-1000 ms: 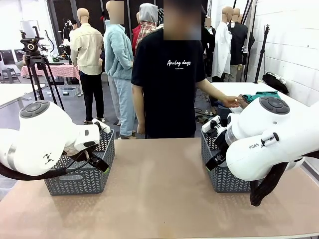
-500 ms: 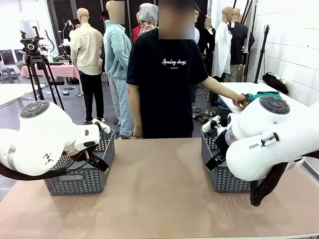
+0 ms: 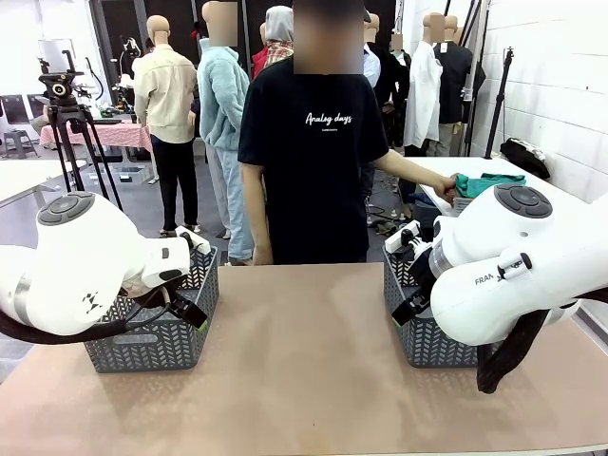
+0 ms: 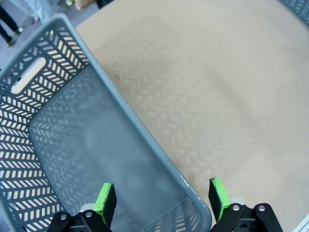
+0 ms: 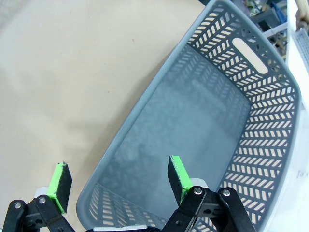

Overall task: Sort the tops and bottoms.
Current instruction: Lift clothes from the center of the table with your left hand.

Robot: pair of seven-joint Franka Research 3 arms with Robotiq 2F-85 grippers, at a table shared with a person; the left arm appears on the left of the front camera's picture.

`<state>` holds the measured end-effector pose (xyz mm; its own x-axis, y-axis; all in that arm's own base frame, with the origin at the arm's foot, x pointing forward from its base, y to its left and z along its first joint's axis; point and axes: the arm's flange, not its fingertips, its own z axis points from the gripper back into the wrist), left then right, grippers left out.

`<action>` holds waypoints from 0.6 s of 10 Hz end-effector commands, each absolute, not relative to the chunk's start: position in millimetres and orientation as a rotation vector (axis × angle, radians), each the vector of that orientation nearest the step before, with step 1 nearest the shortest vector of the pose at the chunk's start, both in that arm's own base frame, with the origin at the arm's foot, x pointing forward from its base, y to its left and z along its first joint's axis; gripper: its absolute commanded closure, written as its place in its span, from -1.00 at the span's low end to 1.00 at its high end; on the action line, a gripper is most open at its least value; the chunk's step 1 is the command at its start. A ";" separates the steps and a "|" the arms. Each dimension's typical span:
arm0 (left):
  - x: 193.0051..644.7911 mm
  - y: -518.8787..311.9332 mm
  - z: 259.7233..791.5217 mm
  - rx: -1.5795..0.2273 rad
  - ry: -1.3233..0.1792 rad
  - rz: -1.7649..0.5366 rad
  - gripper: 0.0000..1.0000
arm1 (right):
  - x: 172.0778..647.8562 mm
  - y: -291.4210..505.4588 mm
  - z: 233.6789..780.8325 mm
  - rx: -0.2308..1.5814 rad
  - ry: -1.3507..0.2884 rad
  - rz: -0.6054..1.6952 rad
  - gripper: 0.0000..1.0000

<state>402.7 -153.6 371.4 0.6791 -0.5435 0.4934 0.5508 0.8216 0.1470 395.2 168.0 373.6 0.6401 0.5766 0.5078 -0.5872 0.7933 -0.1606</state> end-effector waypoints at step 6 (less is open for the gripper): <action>403.5 -151.5 371.4 -0.016 -0.549 -0.609 -1.00 | 395.3 167.9 373.6 0.020 -0.572 0.663 -1.00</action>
